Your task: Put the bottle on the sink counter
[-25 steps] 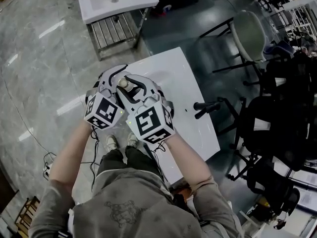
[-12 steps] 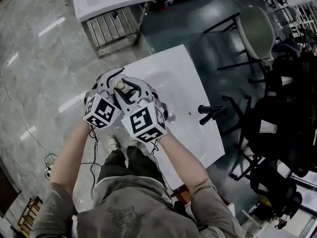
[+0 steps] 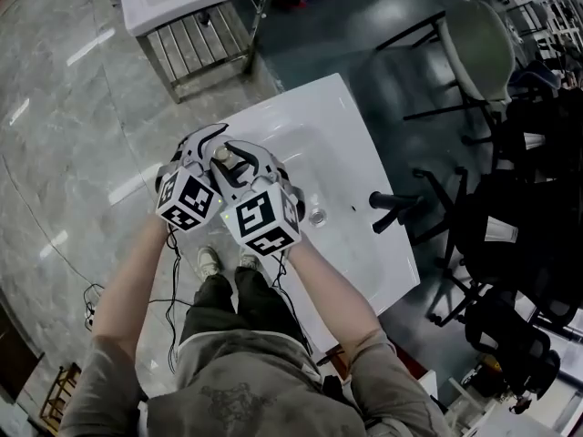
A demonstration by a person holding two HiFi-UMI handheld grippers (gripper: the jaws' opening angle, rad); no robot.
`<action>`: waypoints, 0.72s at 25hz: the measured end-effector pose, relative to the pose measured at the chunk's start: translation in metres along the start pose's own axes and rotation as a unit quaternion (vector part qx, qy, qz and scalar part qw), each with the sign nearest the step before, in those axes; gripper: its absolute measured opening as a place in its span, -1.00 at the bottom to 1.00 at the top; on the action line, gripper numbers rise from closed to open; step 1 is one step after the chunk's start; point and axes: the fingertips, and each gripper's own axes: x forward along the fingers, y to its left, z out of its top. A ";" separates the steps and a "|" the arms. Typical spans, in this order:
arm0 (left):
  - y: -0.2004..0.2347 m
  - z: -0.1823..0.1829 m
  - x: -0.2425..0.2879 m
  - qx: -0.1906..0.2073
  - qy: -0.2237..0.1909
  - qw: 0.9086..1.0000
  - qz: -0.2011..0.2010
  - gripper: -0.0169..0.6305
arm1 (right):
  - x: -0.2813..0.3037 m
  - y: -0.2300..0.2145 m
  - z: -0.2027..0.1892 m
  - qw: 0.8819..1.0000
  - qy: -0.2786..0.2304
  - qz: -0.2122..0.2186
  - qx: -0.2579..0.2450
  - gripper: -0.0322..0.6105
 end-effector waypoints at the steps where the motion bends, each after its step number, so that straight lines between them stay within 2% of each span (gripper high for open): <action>1: 0.000 -0.002 0.003 -0.004 0.002 1.000 -0.001 0.06 | 0.002 -0.002 -0.003 1.000 0.003 0.001 0.001 -0.48; 7: 0.003 -0.020 0.013 -0.011 0.016 1.000 0.003 0.06 | 0.017 -0.003 -0.015 1.000 0.018 0.006 0.002 -0.48; 18: 0.012 -0.032 0.021 -0.056 0.020 0.998 0.015 0.07 | 0.034 -0.010 -0.019 1.000 0.020 0.004 0.018 -0.48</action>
